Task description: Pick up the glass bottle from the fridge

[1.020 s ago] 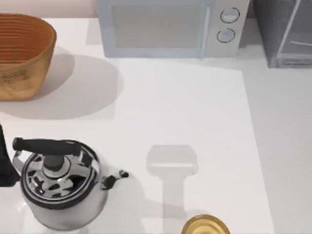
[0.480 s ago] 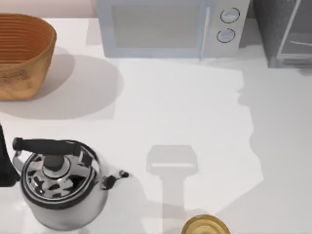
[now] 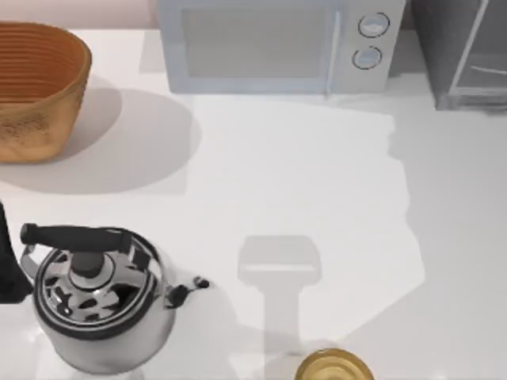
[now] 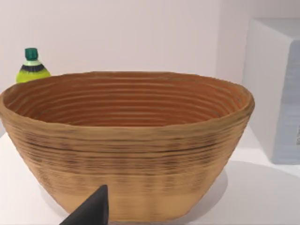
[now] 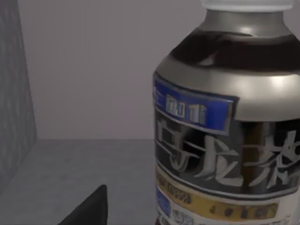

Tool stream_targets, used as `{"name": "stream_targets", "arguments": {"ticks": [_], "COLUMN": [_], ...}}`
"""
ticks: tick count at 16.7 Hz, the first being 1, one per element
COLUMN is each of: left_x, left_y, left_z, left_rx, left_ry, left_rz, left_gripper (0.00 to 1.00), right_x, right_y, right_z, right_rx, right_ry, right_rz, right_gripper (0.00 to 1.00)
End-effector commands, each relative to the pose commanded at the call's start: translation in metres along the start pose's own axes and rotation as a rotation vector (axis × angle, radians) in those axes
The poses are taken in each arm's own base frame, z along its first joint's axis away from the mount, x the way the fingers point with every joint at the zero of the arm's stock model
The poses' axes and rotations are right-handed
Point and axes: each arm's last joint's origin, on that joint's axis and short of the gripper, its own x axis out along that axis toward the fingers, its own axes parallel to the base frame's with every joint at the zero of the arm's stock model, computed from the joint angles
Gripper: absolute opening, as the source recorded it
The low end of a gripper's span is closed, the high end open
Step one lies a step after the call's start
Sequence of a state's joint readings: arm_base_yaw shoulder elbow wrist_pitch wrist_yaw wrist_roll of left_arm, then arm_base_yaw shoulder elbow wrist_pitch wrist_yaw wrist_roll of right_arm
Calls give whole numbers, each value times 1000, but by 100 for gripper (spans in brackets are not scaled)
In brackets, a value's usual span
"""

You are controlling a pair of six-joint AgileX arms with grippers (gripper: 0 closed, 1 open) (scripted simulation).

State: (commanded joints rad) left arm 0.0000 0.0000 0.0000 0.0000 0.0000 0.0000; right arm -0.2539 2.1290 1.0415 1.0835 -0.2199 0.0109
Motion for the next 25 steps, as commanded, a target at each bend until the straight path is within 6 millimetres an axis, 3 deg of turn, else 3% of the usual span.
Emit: {"name": "stream_targets", "arguments": {"ticks": [5,10,23,25], "left_x": [0,0,0,0], "left_y": [0,0,0,0], "left_z": [0,0,0,0], "left_rx": [0,0,0,0], "left_ry": [0,0,0,0], "left_rz": [0,0,0,0], "left_gripper": [100,100,100,100], "right_x": [40,44,44,44], "right_y": [1,1,1,1], "right_z": [3,2,2,2], "right_rx": [-2,-1,-1,-1], "right_ry": [-9,-4,-4,-4], "right_rz": [0,0,0,0], "right_gripper": [100,100,2,0]}}
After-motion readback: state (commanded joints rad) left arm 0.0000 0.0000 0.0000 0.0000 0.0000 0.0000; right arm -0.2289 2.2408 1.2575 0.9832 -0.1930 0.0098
